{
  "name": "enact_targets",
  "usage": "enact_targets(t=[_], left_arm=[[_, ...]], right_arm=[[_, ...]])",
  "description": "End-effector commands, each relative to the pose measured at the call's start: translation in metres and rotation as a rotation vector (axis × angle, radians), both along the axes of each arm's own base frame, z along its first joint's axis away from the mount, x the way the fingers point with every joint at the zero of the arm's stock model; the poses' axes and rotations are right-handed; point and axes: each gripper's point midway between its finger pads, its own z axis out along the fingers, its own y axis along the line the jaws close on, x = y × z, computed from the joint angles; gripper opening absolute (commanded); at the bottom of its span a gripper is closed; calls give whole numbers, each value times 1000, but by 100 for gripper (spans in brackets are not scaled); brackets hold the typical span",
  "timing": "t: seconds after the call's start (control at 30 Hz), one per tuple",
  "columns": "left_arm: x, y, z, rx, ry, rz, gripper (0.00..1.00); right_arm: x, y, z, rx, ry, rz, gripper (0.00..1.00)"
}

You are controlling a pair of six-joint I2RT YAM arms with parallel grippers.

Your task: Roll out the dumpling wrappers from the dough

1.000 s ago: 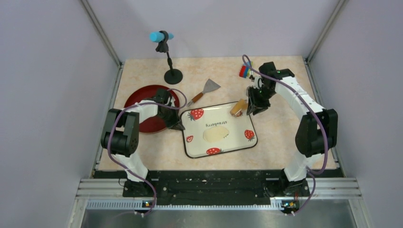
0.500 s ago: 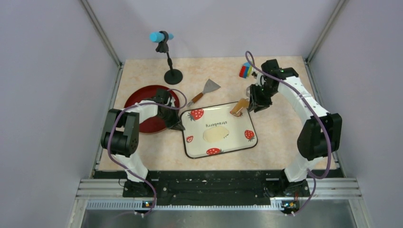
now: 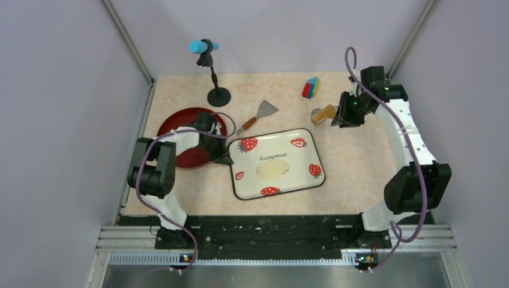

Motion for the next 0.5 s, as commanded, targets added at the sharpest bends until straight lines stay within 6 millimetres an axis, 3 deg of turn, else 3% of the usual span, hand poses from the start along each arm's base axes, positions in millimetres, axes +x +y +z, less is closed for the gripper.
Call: enact_targets(t=[0.0,0.23,0.47], left_arm=[[5,18,-19,96,-23,0,0],[4,15,-18,81,-21,-7,0],[5,11,-18,66,-21,-19,0]], right_arm=[[15,-25,32,36,-143,-103,0],[16,-66,7,63,-122,-243,0],[19,-81,-23,40,-165,-330,0]])
